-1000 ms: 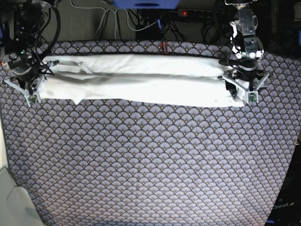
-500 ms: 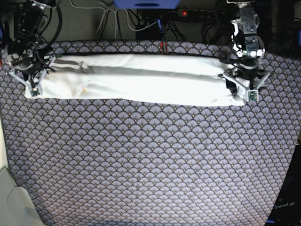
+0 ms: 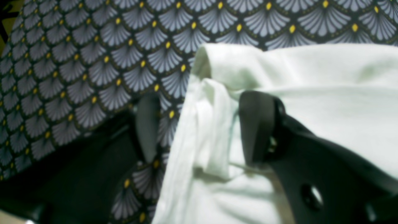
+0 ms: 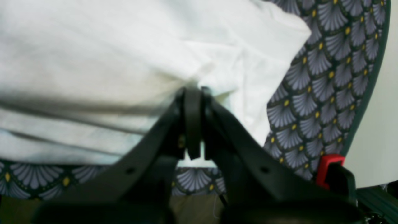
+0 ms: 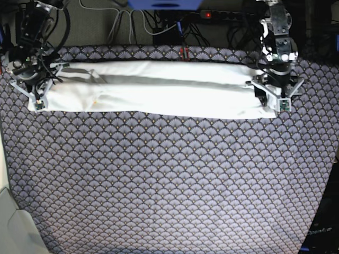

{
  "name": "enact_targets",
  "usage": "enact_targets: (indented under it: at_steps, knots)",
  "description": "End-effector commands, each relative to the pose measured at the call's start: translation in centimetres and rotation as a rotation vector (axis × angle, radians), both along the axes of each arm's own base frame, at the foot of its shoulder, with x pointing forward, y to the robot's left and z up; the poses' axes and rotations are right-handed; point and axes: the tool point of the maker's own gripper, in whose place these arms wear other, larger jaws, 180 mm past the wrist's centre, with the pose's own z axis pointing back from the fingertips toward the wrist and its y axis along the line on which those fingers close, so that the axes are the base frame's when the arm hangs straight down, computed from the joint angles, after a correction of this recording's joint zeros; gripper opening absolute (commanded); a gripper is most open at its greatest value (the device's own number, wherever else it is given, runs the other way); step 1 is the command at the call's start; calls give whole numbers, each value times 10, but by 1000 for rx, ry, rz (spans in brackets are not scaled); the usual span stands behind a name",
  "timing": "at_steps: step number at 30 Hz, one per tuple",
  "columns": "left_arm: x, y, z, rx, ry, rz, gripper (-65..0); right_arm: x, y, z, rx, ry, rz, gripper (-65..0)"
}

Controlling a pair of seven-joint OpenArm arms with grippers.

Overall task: Fold the T-shirt properly
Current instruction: 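Hold the strip ends with both grippers and adjust the fold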

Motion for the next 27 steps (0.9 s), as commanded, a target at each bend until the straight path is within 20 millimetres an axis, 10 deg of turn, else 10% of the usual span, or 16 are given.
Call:
enact_targets:
  at_steps: [1, 22, 27]
  knots:
    - [-24, -2, -22, -14, 123, 4, -253, 8, -5, 9, -19, -31, 2, -650]
    - [-47, -4, -55, -228, 171, 94, -258, 11, -5, 11, -21, -38, 2, -650]
    - [-50, -4, -57, -235, 176, 97, -398, 11, -5, 11, -21, -38, 2, -650]
